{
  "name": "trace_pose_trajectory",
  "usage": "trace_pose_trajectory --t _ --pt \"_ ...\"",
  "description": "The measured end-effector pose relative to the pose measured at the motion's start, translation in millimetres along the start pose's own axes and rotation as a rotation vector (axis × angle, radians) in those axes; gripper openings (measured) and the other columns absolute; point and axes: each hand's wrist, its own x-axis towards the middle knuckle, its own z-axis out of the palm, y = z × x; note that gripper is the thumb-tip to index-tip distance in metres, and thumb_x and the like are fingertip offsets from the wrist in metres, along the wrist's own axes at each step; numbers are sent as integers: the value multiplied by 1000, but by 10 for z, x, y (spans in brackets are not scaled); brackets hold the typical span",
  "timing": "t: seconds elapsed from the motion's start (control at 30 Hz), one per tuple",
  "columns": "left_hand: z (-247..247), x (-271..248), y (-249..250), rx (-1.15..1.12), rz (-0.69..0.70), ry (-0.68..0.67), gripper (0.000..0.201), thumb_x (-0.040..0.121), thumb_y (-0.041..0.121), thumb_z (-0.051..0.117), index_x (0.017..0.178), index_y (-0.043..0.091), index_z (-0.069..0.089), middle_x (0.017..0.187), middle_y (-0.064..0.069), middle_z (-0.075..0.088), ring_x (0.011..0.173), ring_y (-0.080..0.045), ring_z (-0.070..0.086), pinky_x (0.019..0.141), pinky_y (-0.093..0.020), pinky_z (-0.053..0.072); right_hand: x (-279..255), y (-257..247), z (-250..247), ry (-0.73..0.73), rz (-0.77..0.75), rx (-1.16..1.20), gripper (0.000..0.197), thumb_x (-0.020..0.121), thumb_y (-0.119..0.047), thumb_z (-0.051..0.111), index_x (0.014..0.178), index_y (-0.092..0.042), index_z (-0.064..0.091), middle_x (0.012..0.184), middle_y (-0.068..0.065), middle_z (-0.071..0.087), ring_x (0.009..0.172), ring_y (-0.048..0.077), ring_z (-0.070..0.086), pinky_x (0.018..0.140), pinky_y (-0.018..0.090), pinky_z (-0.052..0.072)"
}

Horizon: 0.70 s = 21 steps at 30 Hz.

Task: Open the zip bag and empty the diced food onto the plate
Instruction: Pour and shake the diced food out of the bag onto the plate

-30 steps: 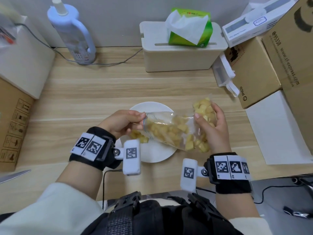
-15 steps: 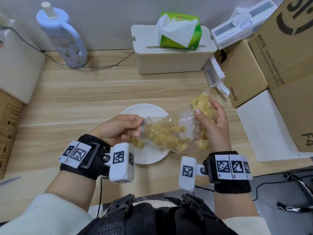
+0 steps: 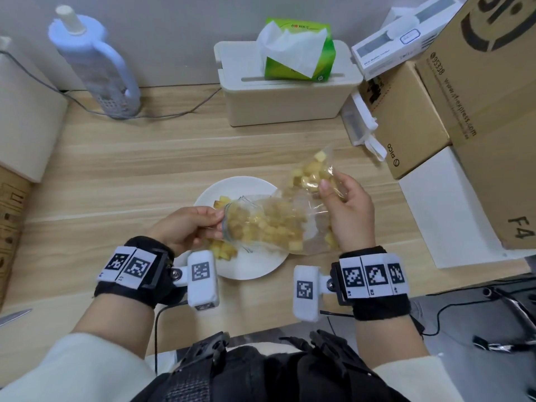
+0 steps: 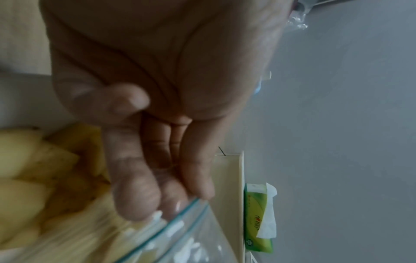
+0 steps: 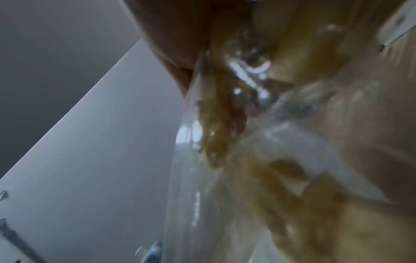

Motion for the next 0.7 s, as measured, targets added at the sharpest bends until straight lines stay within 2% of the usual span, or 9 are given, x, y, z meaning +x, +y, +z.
trace_pose_trajectory --t 0.1,0.17,0.23,0.33,0.43,0.5,0.57,0.63,0.7 --pt "18 -18 33 -17 -23 -13 29 90 19 48 63 13 58 49 3 65 41 -3 61 27 -12 21 -10 25 11 -11 -17 35 17 87 -24 56 104 -30 55 98 -19 60 99 4 58 93 25 43" --pt "46 12 73 -48 -55 -22 35 88 34 46 66 12 61 44 1 60 33 -8 55 27 -11 17 -22 41 34 -39 -47 58 13 87 -25 55 99 -30 57 97 -16 62 99 8 59 91 25 45" --pt "113 82 112 -3 -47 21 40 87 48 43 78 12 60 35 0 50 23 -9 43 28 -9 14 -29 49 56 -63 -69 62 15 84 -29 54 98 -30 59 97 -11 65 98 10 60 88 24 46" --pt "181 187 151 82 83 134 31 90 35 47 70 13 54 34 2 46 22 -5 35 30 -10 15 -28 52 56 -69 -89 47 23 84 -32 54 104 -23 60 101 -3 66 99 11 61 89 27 47" --pt "138 207 154 50 158 190 26 91 25 49 67 17 53 39 10 55 31 1 46 31 -12 21 -34 41 46 -24 -143 43 13 88 -29 52 99 -29 57 94 -14 64 88 -7 59 83 15 45" --pt "91 203 126 13 175 208 25 91 24 49 67 17 54 38 11 56 34 3 50 33 -11 26 -43 28 58 -19 -169 23 11 88 -29 50 97 -31 57 91 -15 63 83 -7 58 79 12 44" --pt "68 200 95 20 181 234 25 91 23 50 67 18 56 36 12 56 34 3 50 35 -10 29 -27 16 64 -72 -158 -7 14 89 -20 50 92 -31 57 88 -13 62 78 -8 57 74 10 44" --pt "63 195 72 26 186 249 23 90 24 51 69 19 58 35 13 55 35 4 51 36 -10 29 0 -4 57 -125 -141 -35 29 88 -6 50 84 -35 55 85 -15 60 71 -11 55 67 8 44" --pt "55 195 60 -3 189 255 22 90 23 51 70 19 59 36 14 55 36 5 53 35 -10 29 20 -28 48 -117 -142 -43 34 86 -4 52 80 -36 55 83 -15 60 69 -11 55 66 15 44"
